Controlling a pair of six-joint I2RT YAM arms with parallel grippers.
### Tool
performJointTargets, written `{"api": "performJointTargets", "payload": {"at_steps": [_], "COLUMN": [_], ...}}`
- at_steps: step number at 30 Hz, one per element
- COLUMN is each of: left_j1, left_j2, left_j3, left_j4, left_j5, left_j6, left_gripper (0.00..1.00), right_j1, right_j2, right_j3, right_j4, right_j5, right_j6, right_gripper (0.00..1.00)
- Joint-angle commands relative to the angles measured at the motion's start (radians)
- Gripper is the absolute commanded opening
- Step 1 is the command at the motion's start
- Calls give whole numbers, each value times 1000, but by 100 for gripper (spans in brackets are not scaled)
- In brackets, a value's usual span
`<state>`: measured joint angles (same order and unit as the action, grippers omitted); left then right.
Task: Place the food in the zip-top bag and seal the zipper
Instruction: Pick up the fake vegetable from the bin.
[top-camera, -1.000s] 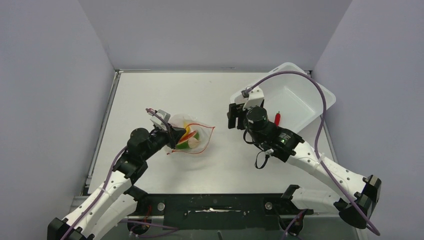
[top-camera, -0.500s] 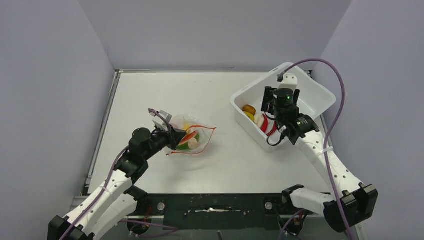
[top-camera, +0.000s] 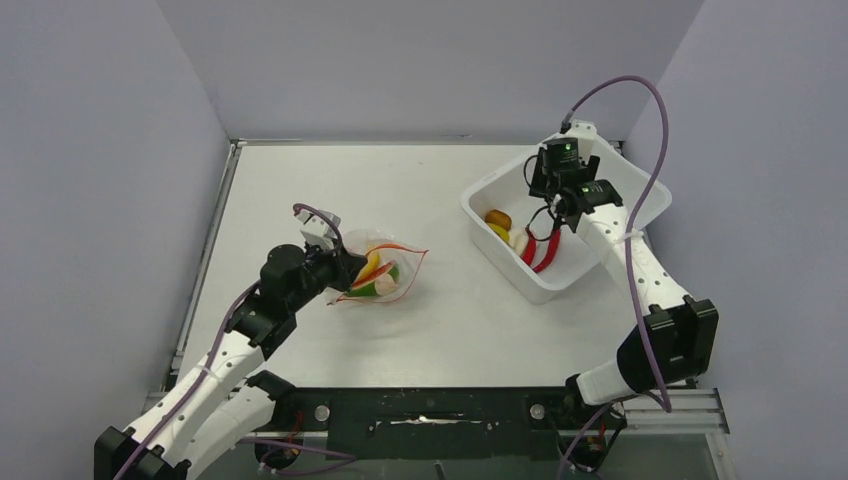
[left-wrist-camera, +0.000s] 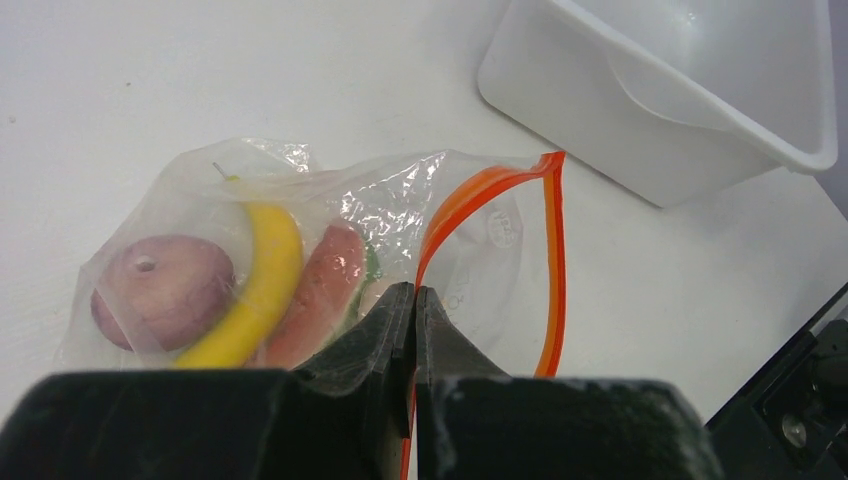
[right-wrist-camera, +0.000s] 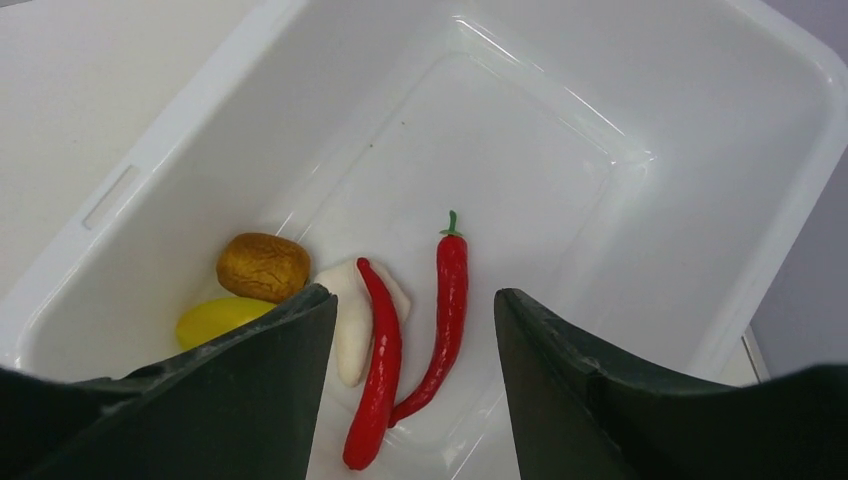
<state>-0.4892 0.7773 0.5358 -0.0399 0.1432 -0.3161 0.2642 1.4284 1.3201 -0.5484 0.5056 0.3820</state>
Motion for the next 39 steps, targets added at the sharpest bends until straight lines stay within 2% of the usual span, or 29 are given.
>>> {"api": "performJointTargets", "payload": {"at_steps": [1, 4, 7, 15, 26, 30, 39], "left_j1": [-3, -4, -3, -3, -4, -5, -4], "left_j2": [24, 22, 27, 37, 36, 48, 53], "left_j3": [85, 82, 106, 130, 126, 143, 140], "left_j4": [-54, -55, -80, -116, -126, -151, -150], "left_j5": [-52, -63, -92, -98, -101, -107, -77], "left_j6": [-71, -104, -88, -80, -99, -89, -95], "left_gripper": [0, 0, 0, 0, 0, 0, 0], "right_j1": [-46, -73, -121, -191, -256, -264, -291], "right_j2": [85, 107, 133, 282, 437, 473, 557], "right_j3": [95, 57, 30, 89, 185, 192, 181], "right_j4": [-101, -78, -49, -51, -99, -104, -79], "right_j5": [48, 34, -59, -191, -249, -319, -369], "right_j6": [-13, -39, -40, -59, -79, -75, -92], "right_gripper": [57, 50, 46, 42, 42, 42, 46]}}
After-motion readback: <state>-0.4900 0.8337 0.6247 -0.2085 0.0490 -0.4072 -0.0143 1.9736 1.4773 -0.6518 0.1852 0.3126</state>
